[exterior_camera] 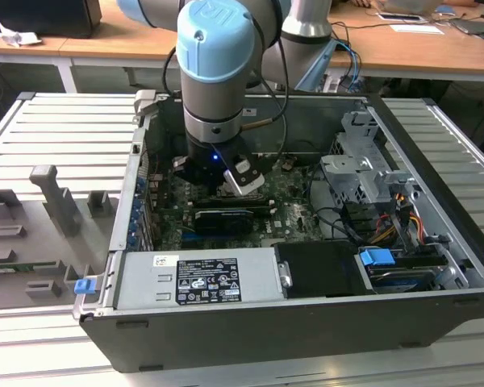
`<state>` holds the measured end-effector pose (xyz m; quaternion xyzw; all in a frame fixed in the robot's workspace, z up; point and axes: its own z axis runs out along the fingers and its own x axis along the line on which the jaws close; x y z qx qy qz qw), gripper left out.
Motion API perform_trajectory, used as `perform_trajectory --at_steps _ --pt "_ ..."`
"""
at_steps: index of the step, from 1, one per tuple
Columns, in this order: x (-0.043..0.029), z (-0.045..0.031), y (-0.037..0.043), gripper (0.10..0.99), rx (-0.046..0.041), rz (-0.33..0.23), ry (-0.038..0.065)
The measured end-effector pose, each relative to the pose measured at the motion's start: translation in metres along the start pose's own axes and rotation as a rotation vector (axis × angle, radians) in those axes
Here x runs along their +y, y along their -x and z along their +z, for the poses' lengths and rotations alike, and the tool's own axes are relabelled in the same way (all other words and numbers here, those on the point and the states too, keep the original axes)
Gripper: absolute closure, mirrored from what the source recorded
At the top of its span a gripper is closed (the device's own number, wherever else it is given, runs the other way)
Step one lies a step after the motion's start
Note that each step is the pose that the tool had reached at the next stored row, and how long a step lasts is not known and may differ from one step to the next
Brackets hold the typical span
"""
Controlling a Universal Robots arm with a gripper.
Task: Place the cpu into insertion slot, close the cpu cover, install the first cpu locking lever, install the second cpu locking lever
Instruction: 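Install the second cpu locking lever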
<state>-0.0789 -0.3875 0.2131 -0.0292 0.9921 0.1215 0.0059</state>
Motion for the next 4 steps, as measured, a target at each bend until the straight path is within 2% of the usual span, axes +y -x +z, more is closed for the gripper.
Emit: perform_trajectory --at_steps 4 --pt "0.0000 -0.0001 0.0000 0.980 0.0000 0.000 0.000"
